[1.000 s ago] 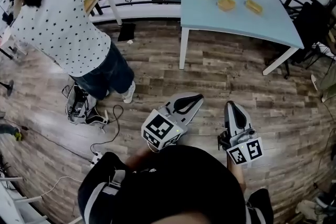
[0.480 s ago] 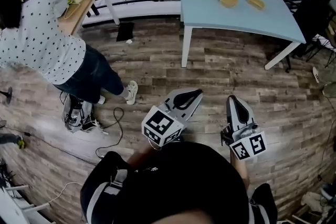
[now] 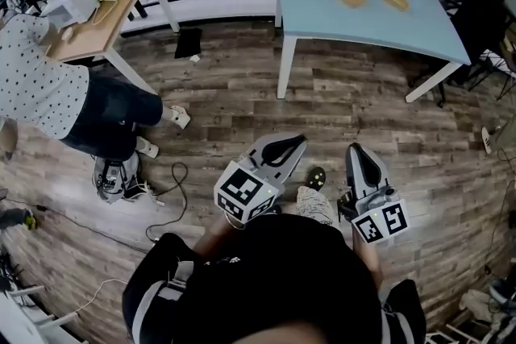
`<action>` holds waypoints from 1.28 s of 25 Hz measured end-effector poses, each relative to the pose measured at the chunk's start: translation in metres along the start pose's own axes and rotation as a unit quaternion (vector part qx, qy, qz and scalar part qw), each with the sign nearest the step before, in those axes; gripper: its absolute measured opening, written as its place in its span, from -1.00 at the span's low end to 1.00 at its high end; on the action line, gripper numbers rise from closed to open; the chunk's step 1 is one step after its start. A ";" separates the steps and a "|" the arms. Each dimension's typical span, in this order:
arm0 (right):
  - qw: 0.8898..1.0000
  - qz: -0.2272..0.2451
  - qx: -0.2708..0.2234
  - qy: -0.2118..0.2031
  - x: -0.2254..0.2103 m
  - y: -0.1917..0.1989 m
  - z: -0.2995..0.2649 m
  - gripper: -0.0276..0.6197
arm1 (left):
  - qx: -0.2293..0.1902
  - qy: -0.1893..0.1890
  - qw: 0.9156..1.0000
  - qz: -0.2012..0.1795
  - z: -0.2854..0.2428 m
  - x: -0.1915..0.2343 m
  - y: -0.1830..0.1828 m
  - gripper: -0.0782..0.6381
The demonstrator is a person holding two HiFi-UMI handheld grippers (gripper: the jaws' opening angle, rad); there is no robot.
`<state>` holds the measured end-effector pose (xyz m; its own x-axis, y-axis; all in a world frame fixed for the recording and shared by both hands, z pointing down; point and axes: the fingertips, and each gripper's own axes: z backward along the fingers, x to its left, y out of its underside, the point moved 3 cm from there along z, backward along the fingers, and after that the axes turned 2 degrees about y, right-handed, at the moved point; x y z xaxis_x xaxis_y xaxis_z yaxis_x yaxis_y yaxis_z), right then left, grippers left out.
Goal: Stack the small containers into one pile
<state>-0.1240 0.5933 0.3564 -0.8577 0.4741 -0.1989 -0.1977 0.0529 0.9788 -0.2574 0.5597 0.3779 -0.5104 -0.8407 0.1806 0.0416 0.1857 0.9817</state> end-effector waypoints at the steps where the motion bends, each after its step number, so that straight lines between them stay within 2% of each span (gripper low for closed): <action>1: 1.000 -0.001 0.001 -0.001 -0.002 0.001 -0.003 -0.90 | 0.001 -0.001 1.000 0.002 -0.001 0.002 0.001 -0.73; 8: 1.000 -0.002 0.004 -0.011 -0.029 0.000 -0.031 -0.90 | 0.002 -0.024 1.000 0.006 -0.017 0.028 -0.002 -0.73; 17: 0.998 -0.025 0.009 -0.049 -0.081 -0.002 -0.081 -0.90 | 0.012 -0.063 0.998 -0.005 -0.063 0.065 -0.015 -0.73; 22: 0.997 -0.029 0.012 -0.065 -0.105 -0.005 -0.117 -0.90 | 0.016 -0.089 0.996 0.006 -0.080 0.097 -0.019 -0.73; 32: 0.997 -0.043 0.008 -0.068 -0.182 -0.022 -0.156 -0.90 | 0.022 -0.104 0.994 0.003 -0.155 0.132 -0.040 -0.73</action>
<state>-0.0373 0.3687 0.3631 -0.7654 0.5816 -0.2754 -0.2602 0.1116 0.9591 -0.1935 0.3623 0.3720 -0.6775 -0.7167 0.1652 0.0092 0.2163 0.9763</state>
